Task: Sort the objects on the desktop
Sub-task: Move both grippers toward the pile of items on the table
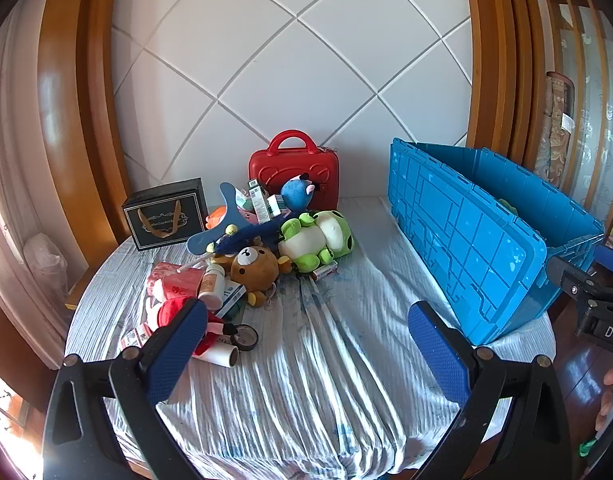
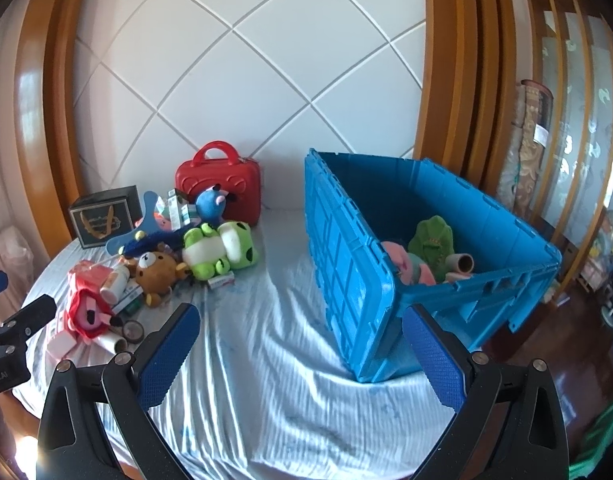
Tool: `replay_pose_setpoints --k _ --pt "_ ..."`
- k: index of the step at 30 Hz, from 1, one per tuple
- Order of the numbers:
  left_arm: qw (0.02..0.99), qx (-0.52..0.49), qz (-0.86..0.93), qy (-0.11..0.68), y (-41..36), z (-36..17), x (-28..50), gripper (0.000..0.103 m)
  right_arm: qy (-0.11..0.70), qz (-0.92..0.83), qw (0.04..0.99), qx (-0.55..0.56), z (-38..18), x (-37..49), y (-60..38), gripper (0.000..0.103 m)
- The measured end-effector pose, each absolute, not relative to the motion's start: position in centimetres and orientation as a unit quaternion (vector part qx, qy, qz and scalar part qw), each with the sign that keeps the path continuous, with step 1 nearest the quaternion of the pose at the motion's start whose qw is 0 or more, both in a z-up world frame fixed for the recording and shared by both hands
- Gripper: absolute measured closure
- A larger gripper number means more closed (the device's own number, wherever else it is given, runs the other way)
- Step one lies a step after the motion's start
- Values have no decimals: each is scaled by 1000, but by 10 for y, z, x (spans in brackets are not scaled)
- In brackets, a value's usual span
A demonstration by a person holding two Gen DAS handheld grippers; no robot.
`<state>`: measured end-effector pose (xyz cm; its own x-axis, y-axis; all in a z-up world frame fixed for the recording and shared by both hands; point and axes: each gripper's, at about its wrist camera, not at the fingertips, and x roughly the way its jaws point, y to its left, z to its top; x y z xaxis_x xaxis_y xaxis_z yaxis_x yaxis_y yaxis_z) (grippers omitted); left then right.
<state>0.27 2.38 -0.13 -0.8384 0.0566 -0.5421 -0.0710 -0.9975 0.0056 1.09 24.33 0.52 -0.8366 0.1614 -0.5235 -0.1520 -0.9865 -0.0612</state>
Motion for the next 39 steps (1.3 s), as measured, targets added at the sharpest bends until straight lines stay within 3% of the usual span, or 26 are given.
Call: replay_pose_setpoints --k 12,20,31,39 --pt "19 -336 942 -8 15 -44 -24 1 -19 952 55 -302 -18 -12 235 0" --pt "-55 -387 918 -60 -20 -87 -74 1 -59 937 -48 -342 -47 -101 206 0" --pt "-231 -435 859 -137 -154 -142 -78 1 -103 871 -208 -432 -125 -206 110 0" --pt "-213 -484 835 -154 -252 -196 -108 1 -120 848 -219 -468 -170 -219 9 0"
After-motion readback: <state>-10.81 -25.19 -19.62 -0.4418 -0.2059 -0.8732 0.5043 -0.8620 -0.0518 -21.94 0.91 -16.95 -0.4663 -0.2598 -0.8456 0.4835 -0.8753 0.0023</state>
